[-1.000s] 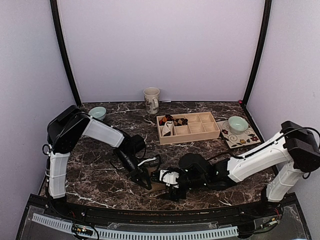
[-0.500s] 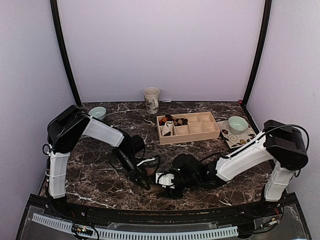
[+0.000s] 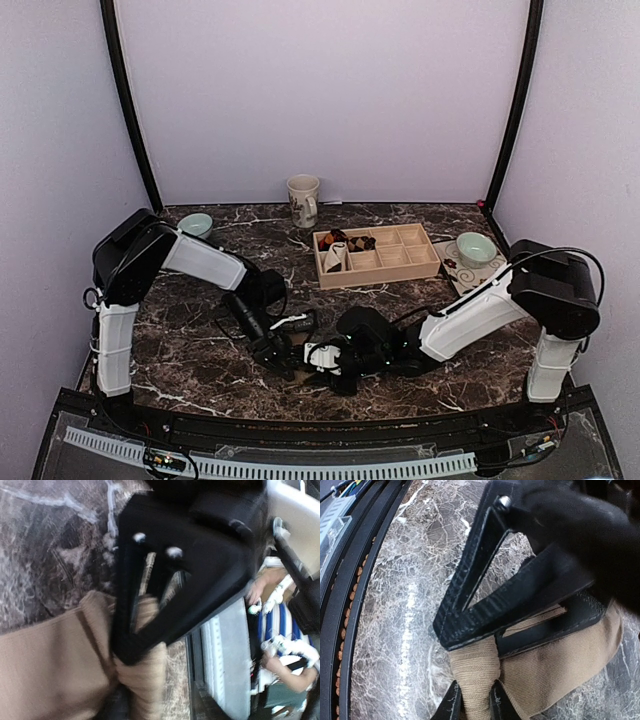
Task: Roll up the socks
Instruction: Roll the sock at the center of the board.
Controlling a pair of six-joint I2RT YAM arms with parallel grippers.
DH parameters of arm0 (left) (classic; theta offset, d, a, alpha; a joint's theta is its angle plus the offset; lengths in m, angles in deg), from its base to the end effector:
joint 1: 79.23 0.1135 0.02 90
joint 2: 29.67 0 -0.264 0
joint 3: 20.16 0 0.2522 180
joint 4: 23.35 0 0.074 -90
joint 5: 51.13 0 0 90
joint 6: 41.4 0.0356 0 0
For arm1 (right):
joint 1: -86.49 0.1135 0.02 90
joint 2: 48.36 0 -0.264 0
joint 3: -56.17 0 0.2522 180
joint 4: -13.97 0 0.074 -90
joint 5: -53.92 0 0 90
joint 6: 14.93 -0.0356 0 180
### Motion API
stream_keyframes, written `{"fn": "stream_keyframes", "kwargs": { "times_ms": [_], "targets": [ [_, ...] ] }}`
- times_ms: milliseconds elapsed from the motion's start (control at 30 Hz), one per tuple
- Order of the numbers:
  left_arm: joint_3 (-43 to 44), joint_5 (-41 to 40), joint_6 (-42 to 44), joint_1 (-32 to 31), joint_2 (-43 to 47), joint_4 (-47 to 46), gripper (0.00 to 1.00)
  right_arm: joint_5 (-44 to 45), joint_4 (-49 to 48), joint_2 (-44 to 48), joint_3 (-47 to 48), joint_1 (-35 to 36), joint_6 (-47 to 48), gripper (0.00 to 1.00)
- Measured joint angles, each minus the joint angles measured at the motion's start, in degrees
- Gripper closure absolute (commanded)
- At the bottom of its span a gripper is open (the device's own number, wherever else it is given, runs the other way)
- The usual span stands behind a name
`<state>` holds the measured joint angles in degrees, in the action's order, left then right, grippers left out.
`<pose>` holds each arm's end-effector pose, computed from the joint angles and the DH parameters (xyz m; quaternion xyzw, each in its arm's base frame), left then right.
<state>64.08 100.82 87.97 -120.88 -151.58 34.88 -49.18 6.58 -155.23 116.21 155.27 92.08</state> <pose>0.2405 -0.2560 0.0932 -0.5361 -0.6682 0.5130 0.0543 0.1203 0.3321 0.1132 -0.6471 0.6250 0.2780 0.3367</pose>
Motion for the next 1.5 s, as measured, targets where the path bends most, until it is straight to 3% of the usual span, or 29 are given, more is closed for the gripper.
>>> {"fn": "stream_keyframes", "kwargs": {
  "times_ms": [33, 67, 167, 533, 967, 1100, 1200, 1500],
  "targets": [
    [-0.02, 0.48, -0.15, 0.26, 0.42, 0.7, 0.05, -0.26, -0.2, -0.09, 0.0, -0.04, -0.44, 0.86],
    [-0.02, 0.57, -0.22, 0.85, 0.83, 1.01, 0.02, -0.5, -0.46, -0.2, 0.0, -0.13, -1.18, 0.86],
    [-0.13, -0.17, -1.27, 2.86, 3.61, 2.05, 0.01, -0.94, -1.57, -0.83, -0.02, -0.22, -3.39, 0.87],
    [-5.33, -17.31, -4.2, 14.43, 16.81, -1.79, 0.01, -6.27, 0.15, -5.2, 4.98, -0.48, -15.89, 0.91],
    [-18.47, -35.82, -5.09, 15.23, 36.57, -12.15, 0.01, -18.18, 4.35, -11.52, 13.51, -3.43, -32.72, 0.91],
    [-18.93, -35.74, -2.84, 15.28, 42.53, -13.18, 0.07, -21.14, 3.93, -12.11, 13.57, -4.44, -37.35, 0.91],
    [-20.28, -33.62, -0.68, 14.53, 43.95, -12.98, 0.17, -22.69, 3.93, -12.5, 13.84, -4.92, -40.52, 0.91],
    [-27.76, -32.37, 3.72, 2.14, 44.24, -12.44, 0.39, -25.73, 3.3, -13.62, 14.14, -5.86, -49.4, 0.9]
  ]
}}
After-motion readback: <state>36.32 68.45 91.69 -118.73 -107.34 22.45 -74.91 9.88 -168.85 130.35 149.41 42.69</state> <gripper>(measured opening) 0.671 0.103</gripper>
